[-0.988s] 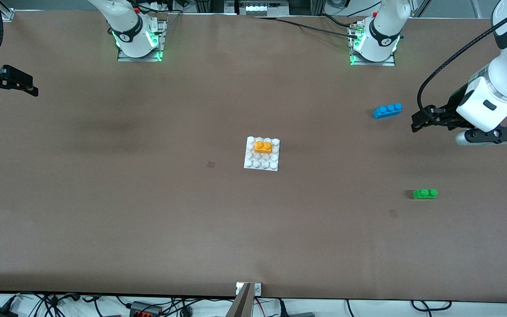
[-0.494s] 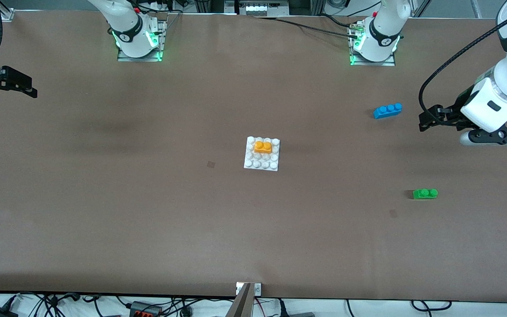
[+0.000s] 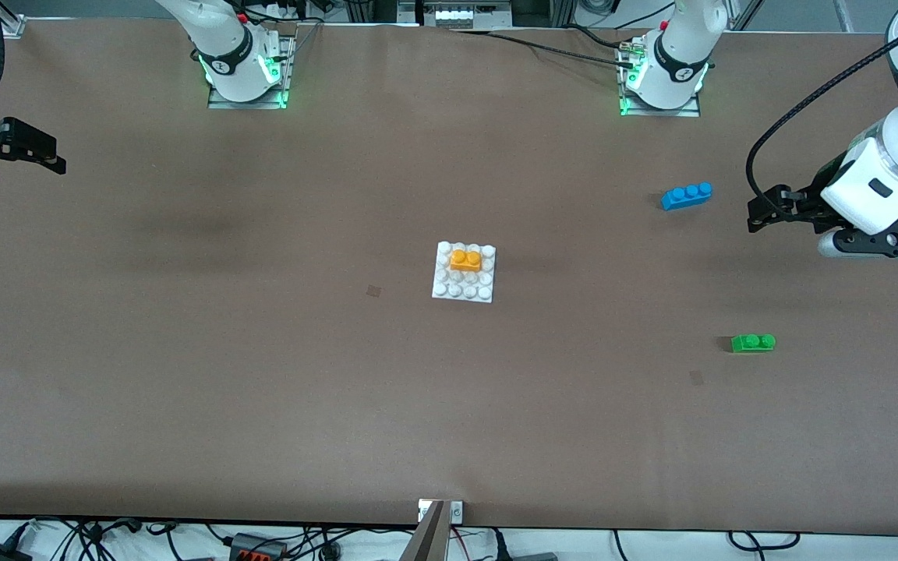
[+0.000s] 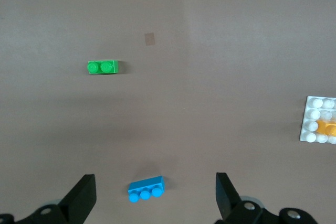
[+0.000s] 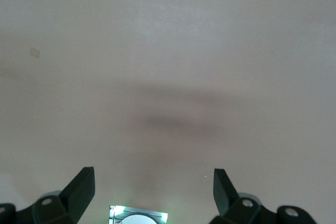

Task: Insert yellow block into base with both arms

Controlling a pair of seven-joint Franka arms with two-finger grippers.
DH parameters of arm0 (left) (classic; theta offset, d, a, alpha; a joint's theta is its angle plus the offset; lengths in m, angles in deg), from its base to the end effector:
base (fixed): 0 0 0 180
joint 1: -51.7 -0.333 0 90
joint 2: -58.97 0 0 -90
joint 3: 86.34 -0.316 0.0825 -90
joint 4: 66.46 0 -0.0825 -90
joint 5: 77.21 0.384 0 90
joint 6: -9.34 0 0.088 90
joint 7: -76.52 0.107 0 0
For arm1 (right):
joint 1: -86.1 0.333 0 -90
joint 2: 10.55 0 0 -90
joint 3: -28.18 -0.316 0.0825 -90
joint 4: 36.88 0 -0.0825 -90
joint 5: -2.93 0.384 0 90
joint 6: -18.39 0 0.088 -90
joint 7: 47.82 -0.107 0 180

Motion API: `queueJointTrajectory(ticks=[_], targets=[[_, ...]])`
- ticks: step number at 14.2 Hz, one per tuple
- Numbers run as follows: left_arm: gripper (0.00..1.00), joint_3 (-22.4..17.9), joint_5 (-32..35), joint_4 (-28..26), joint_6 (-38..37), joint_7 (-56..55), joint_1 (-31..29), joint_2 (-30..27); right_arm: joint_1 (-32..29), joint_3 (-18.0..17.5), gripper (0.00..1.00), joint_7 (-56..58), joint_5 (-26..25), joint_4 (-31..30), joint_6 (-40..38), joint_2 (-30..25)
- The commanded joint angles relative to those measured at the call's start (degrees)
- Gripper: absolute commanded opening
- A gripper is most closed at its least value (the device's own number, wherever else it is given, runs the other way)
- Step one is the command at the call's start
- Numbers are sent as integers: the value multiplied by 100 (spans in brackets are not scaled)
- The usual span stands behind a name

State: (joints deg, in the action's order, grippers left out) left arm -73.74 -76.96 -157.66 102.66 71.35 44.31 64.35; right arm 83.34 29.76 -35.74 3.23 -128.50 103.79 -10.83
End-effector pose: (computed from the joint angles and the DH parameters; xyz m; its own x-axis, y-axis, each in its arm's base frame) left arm 0.5820 -0.0473 0.5673 0.9984 -0.0010 -0.0558 -0.0004 -0.9999 0.0111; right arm 0.5417 -0.0406 0.6074 0.9857 0.1355 -0.1001 0.1334 -0.9907 -0.0269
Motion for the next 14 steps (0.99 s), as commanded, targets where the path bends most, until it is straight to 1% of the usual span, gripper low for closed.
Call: queueJointTrajectory(ticks=[1,14], targets=[[100,85,-95,76,-94,25,-87,-11,12,-8,100,-13,-3,-76,21,-95],[100,155,-121,137,-332,-151,-79,16,21,-8,100,-22,6,-76,12,-95]])
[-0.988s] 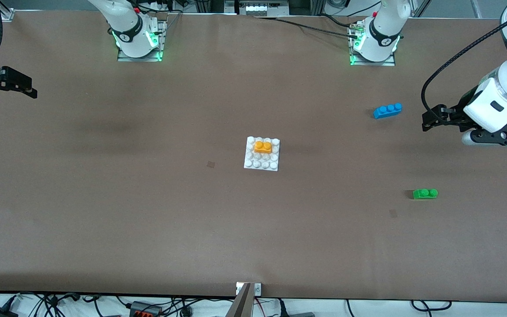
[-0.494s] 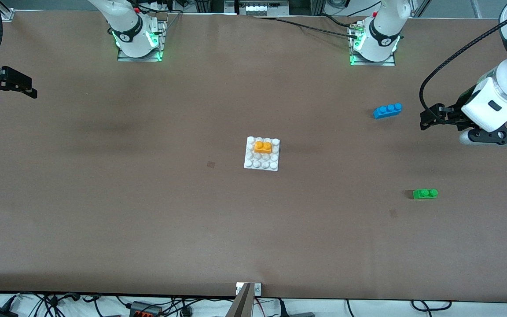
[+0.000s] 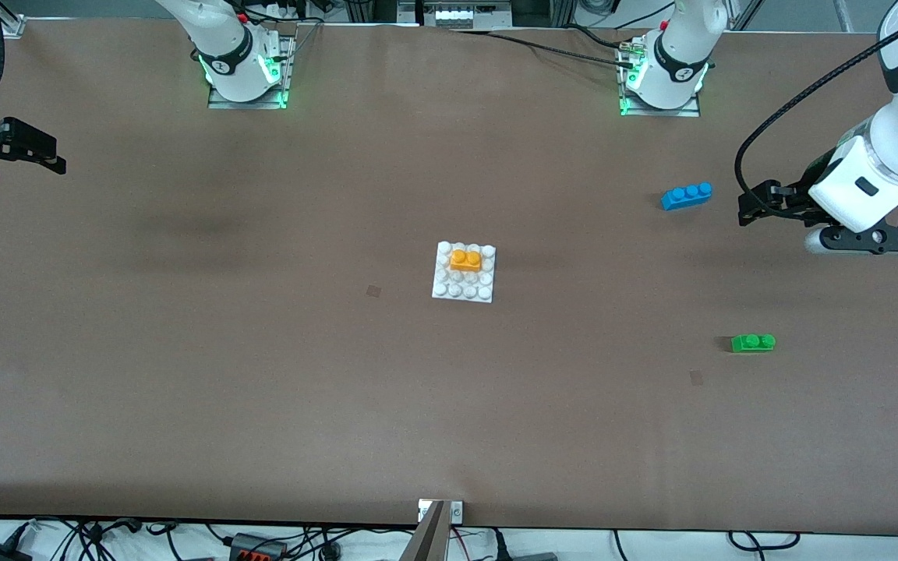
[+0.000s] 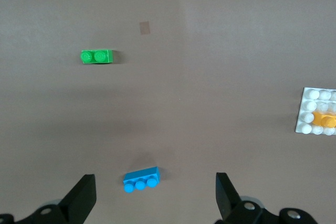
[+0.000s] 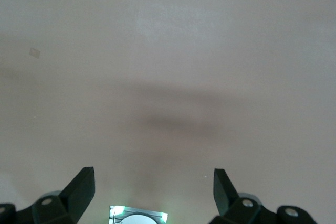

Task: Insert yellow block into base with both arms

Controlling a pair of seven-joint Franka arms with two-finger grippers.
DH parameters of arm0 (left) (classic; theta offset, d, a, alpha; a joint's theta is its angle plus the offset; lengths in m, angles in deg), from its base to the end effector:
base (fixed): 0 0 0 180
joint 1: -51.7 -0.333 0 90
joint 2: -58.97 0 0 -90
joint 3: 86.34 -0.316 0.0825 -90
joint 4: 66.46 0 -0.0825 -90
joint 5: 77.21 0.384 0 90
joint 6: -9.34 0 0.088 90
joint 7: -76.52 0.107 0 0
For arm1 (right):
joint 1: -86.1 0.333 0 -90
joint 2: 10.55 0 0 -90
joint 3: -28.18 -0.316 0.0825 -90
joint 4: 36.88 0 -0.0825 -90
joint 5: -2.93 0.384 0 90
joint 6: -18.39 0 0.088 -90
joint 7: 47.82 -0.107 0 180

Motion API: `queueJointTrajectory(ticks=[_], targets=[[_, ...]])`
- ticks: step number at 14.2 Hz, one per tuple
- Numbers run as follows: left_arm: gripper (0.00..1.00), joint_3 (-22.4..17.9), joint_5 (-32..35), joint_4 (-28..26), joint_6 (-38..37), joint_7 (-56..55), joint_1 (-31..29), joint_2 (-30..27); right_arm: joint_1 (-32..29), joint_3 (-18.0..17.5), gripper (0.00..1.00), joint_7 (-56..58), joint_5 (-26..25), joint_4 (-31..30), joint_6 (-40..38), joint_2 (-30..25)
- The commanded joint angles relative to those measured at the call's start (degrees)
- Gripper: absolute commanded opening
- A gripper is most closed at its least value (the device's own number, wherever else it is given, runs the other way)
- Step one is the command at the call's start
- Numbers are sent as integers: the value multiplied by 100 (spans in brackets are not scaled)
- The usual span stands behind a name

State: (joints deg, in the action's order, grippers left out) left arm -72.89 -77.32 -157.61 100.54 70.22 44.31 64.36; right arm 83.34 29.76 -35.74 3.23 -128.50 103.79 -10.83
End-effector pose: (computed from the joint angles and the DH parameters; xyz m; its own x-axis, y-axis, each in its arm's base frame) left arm 0.5771 -0.0558 0.5648 0.9957 0.0037 -0.0926 0.0050 -0.9999 0.0137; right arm 0.5417 -0.0406 0.6074 0.9857 0.1355 -0.1001 0.1334 -0.9907 -0.0269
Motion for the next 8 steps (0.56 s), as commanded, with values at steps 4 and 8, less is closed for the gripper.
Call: queueJointTrajectory(ticks=[4,8], targets=[[100,69,-261,132,-129,-327,-78,6,21,-8,100,-21,5,-76,4,-94],[100,69,-217,132,-120,-337,-78,-3,21,-8,100,-21,5,-76,4,-94]])
